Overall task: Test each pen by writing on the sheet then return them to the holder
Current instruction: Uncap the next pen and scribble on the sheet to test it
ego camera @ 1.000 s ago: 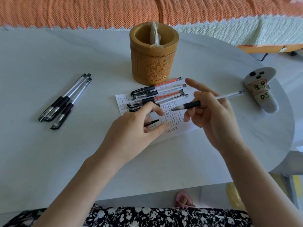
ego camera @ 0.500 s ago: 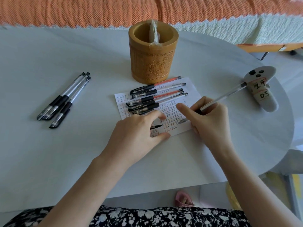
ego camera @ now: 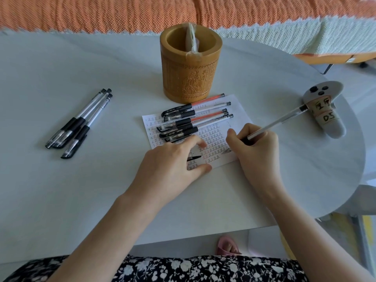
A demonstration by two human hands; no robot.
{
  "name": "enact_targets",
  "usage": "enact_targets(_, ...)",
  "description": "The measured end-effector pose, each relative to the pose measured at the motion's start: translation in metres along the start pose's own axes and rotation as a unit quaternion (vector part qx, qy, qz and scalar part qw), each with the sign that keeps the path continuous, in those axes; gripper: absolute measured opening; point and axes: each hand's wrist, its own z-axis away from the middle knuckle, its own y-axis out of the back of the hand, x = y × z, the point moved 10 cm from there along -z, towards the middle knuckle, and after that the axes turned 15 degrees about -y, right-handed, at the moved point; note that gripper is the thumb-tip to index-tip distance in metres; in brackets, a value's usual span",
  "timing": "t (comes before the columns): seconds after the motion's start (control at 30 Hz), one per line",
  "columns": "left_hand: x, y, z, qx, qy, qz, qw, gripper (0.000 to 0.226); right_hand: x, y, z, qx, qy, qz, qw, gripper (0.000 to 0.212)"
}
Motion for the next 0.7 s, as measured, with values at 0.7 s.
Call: enact_targets(0.7,0.0009,-0.0007,-0.0011,0.000,-0.009,-0.007,1.000,0.040,-0.0043,-0.0030,0.0006,0.010,0.030,0.024,0.999,0.043)
